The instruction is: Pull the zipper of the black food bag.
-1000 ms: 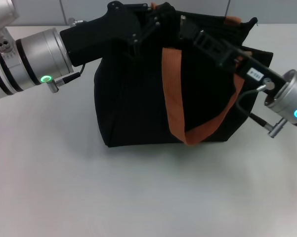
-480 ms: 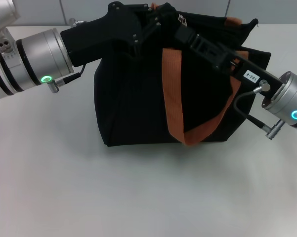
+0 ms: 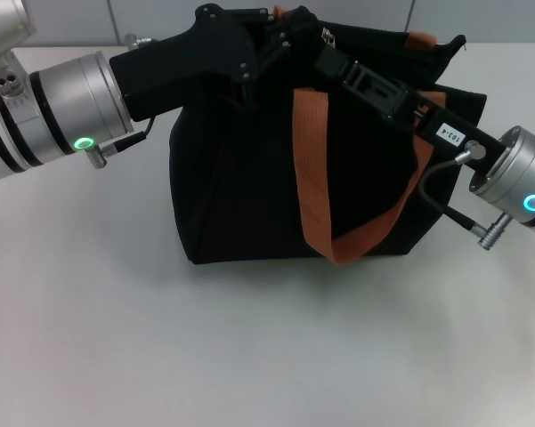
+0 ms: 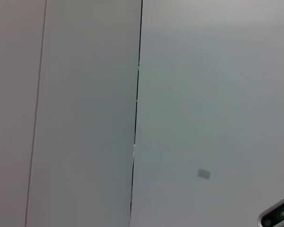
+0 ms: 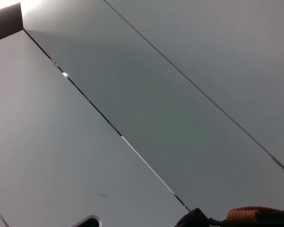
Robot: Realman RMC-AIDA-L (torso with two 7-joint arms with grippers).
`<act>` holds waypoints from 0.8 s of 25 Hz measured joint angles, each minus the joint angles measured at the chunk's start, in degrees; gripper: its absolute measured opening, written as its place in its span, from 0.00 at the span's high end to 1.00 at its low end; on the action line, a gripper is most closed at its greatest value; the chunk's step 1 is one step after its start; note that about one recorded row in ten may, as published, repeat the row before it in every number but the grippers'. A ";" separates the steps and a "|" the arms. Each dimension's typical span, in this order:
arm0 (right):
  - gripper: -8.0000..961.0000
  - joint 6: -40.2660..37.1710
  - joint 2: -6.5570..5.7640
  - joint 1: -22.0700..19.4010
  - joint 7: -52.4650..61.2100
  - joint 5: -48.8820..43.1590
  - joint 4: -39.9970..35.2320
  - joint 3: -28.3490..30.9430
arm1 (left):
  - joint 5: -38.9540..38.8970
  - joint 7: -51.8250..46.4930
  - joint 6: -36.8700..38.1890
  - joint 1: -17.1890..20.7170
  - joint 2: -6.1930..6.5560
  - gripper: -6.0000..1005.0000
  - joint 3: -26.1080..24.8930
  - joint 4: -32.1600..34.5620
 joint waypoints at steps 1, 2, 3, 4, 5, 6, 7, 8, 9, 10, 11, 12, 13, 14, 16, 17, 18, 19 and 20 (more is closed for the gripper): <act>0.72 0.00 0.00 0.01 0.01 -0.01 -0.03 -0.01 | 0.00 0.00 0.00 0.00 0.00 0.92 0.00 0.00; 0.73 0.00 0.00 0.01 0.06 -0.02 -0.07 -0.01 | -0.26 0.00 0.00 0.07 0.00 0.92 0.24 0.00; 0.75 0.00 0.00 0.01 0.11 -0.04 -0.09 -0.02 | -0.85 0.01 0.00 0.24 0.00 0.92 0.70 0.00; 0.79 -0.02 0.00 0.01 0.13 -0.05 -0.11 -0.03 | -1.21 0.04 -0.02 0.34 0.00 0.92 0.95 0.00; 0.82 -0.13 0.00 -0.14 0.14 -0.05 -0.16 -0.03 | -1.67 0.11 -0.07 0.44 -0.01 0.92 1.21 0.00; 0.86 -0.13 0.00 -0.14 0.14 -0.05 -0.16 -0.03 | -1.67 0.11 -0.07 0.44 -0.01 0.92 1.21 0.00; 0.89 -0.22 0.01 -0.24 0.14 -0.05 -0.18 -0.01 | -1.90 0.18 -0.08 0.54 -0.01 0.92 1.37 0.00; 0.93 -0.33 0.01 -0.35 0.14 -0.05 -0.19 0.07 | -1.92 0.19 -0.08 0.57 -0.01 0.92 1.42 -0.01; 0.96 -0.46 0.01 -0.50 0.12 -0.05 -0.18 0.21 | -1.92 0.19 -0.08 0.58 -0.01 0.92 1.43 0.00; 0.97 -0.55 0.01 -0.63 0.11 -0.05 -0.18 0.33 | -1.94 0.21 -0.11 0.61 -0.01 0.92 1.45 0.00; 0.98 -0.64 0.01 -0.76 0.11 -0.04 -0.21 0.43 | -1.94 0.24 -0.16 0.61 -0.01 0.92 1.46 0.00; 0.98 -0.66 0.01 -0.94 0.11 -0.04 -0.28 0.47 | -1.95 0.29 -0.20 0.63 -0.01 0.92 1.46 0.00; 0.99 -0.67 0.01 -1.08 0.11 -0.03 -0.34 0.49 | -1.97 0.36 -0.28 0.66 0.00 0.92 1.46 0.00; 0.99 -0.67 0.01 -1.20 0.11 -0.02 -0.39 0.49 | -1.99 0.46 -0.33 0.68 0.00 0.92 1.46 0.00; 0.99 -0.68 0.01 -1.37 0.12 -0.01 -0.42 0.50 | -2.01 0.63 -0.39 0.72 -0.01 0.92 1.46 0.00; 0.99 -0.64 -0.03 -1.57 0.12 0.00 -0.45 0.50 | -2.02 0.66 -0.43 0.74 -0.01 0.92 1.47 0.01; 0.99 -0.45 -0.08 -1.86 0.12 0.01 -0.47 0.50 | -2.02 0.66 -0.45 0.76 -0.01 0.92 1.51 0.01; 0.99 -0.45 -0.08 -1.86 0.12 0.01 -0.47 0.50 | -2.03 0.67 -0.47 0.80 -0.01 0.92 1.55 0.01; 0.99 -0.31 -0.14 -2.25 0.12 0.02 -0.48 0.57 | -2.03 0.67 -0.47 0.82 -0.01 0.92 1.57 0.01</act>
